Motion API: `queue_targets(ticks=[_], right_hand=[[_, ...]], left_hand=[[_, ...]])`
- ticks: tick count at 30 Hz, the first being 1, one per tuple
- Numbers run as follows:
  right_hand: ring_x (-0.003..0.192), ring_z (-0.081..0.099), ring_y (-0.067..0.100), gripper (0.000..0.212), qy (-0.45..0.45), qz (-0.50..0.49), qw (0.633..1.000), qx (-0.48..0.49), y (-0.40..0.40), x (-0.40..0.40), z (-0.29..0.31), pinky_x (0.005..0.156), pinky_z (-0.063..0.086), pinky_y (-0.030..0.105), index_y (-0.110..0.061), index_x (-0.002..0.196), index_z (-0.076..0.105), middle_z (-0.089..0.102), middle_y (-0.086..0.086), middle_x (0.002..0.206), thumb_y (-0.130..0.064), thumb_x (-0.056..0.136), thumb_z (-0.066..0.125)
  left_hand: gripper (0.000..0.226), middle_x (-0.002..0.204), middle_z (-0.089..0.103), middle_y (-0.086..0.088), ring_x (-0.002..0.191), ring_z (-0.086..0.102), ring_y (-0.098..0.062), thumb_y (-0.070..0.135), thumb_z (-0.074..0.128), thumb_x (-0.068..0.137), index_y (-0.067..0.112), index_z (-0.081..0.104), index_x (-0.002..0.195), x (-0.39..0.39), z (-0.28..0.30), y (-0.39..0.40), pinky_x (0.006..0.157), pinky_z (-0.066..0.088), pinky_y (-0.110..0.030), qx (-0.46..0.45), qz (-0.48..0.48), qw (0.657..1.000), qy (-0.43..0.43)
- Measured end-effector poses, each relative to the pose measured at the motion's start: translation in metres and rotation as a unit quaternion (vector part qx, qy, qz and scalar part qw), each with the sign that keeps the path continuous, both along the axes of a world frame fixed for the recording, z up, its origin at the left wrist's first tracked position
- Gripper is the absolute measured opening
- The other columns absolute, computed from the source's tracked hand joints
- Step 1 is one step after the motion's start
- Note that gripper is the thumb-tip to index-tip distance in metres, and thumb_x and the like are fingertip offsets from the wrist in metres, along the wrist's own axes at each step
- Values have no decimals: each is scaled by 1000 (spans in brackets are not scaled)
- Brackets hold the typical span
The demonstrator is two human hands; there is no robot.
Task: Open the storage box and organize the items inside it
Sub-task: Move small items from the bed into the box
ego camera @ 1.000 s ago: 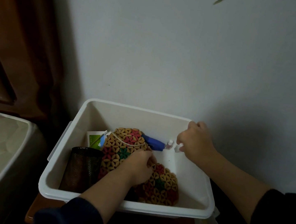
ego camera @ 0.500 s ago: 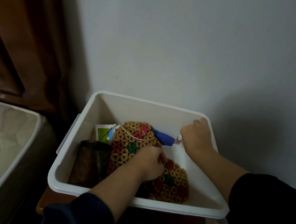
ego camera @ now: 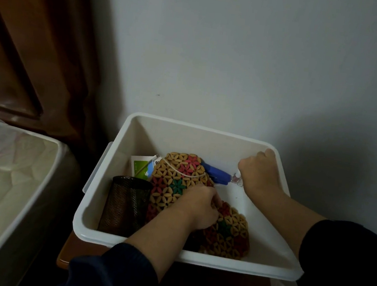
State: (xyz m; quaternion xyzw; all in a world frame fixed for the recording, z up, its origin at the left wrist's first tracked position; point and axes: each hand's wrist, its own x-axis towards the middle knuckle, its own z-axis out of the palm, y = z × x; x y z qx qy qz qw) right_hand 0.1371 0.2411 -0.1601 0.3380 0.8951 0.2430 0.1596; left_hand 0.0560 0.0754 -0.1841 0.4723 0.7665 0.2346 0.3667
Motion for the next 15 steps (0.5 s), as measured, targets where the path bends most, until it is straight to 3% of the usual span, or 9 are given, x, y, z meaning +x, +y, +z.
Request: queue_targets(ticks=[4, 6, 8, 10, 13, 15], right_hand=[[83, 64, 21, 3, 123, -5, 990, -71, -5, 9, -4, 80, 50, 31, -19, 94, 68, 68, 1, 90, -18, 95, 71], [77, 60, 19, 4, 238, -99, 951, -170, -17, 14, -11, 70, 51, 31, -17, 98, 65, 63, 1, 88, -14, 97, 67], [76, 57, 18, 6, 284, -222, 894, -267, -28, 15, -20, 67, 47, 30, -18, 98, 57, 59, 1, 89, -13, 97, 61], [86, 59, 22, 7, 337, -331, 806, -356, -31, 16, -31, 74, 49, 31, -13, 107, 58, 61, 5, 99, -15, 100, 57], [80, 54, 20, 30, 495, -451, 581, -462, -30, 16, -37, 69, 45, 26, 3, 130, 62, 57, 8, 96, -3, 104, 49], [78, 53, 18, 33, 558, -475, 482, -480, -28, 13, -38, 74, 47, 29, 4, 135, 60, 59, 9, 103, 0, 104, 48]], left_hand=[[31, 139, 53, -5, 129, 54, -25, 12, 60, 98, 19, 71, 125, 0, 1, 1, 111, 49, -38, -3, -2, 1000, 6], [31, 139, 53, -5, 129, 54, -25, 12, 60, 97, 19, 71, 125, 0, 1, 1, 111, 50, -38, -4, -2, 1000, 6], [31, 139, 54, -5, 129, 55, -25, 13, 61, 98, 18, 72, 126, 0, 2, 1, 111, 49, -38, -2, -5, 1000, 9], [30, 140, 54, -5, 128, 55, -23, 12, 61, 98, 17, 72, 126, -1, 2, 0, 111, 49, -37, -2, -7, 1000, 9], [31, 141, 53, -4, 128, 56, -22, 9, 59, 98, 18, 72, 126, -1, 3, -1, 110, 50, -35, -5, -2, 1000, 1], [33, 141, 53, -4, 128, 55, -22, 7, 58, 98, 18, 71, 126, -1, 3, -2, 110, 50, -36, -7, -3, 1000, -1]])
